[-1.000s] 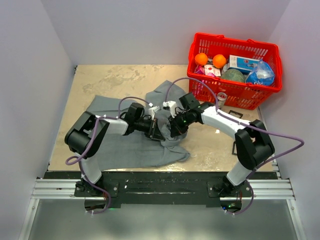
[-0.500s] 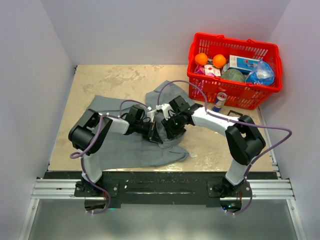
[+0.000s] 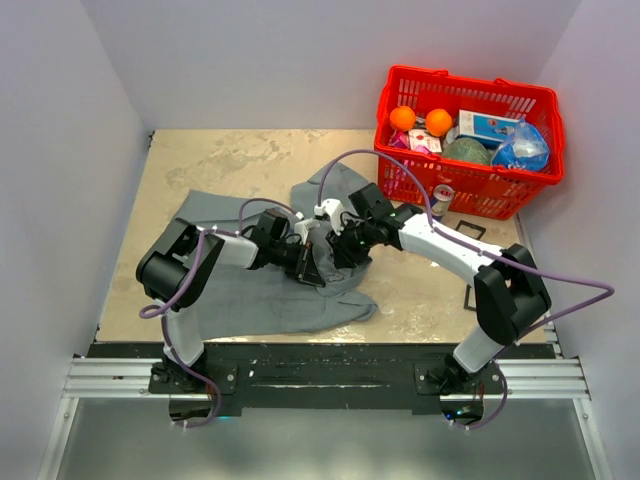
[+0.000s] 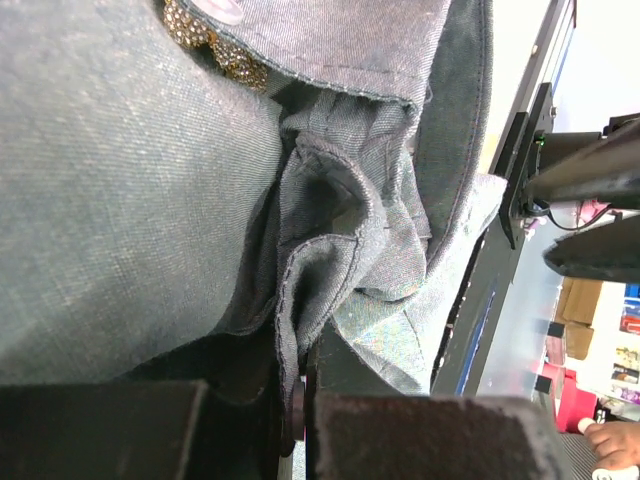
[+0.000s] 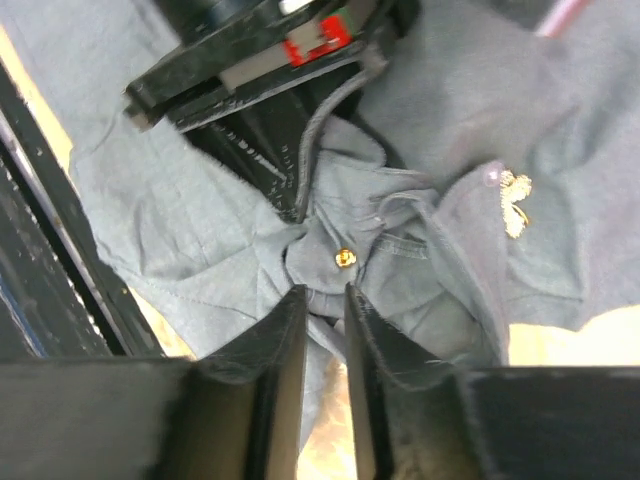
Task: Remove the brooch from the garment
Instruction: Remove the brooch from the clothes.
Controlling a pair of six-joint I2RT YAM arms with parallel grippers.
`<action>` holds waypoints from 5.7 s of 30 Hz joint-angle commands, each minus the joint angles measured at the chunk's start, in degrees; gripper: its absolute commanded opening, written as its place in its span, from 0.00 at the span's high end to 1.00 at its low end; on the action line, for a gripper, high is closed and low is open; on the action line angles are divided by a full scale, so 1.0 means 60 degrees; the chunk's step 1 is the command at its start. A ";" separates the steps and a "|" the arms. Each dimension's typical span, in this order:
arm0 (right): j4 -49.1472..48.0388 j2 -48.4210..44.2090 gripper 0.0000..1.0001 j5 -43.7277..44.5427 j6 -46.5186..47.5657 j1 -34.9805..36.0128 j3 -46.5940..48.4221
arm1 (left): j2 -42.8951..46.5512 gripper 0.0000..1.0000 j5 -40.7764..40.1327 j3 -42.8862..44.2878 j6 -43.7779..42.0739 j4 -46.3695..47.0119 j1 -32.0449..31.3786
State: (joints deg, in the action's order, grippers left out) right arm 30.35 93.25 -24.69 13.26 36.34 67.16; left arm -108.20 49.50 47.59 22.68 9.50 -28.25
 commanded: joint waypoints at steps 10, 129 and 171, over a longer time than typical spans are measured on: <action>0.0435 0.0893 0.84 -0.1774 0.4499 -0.0036 0.0438 | 0.0352 1.00 -0.0603 0.0037 -0.1128 -0.0250 0.0109; 0.2792 -0.0616 0.68 -0.1437 0.8334 0.0712 0.0028 | -0.0760 1.00 0.4231 0.1485 0.0164 0.1076 0.0387; 0.3951 0.1142 0.68 -0.2053 1.0594 0.0726 0.0849 | -0.0584 1.00 0.4949 0.1721 0.0117 0.0893 0.0387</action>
State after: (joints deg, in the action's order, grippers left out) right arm 55.20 99.98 -36.97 76.14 40.49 71.70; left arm -114.50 76.07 56.77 23.00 12.80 -26.26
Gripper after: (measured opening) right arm 0.321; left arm 0.134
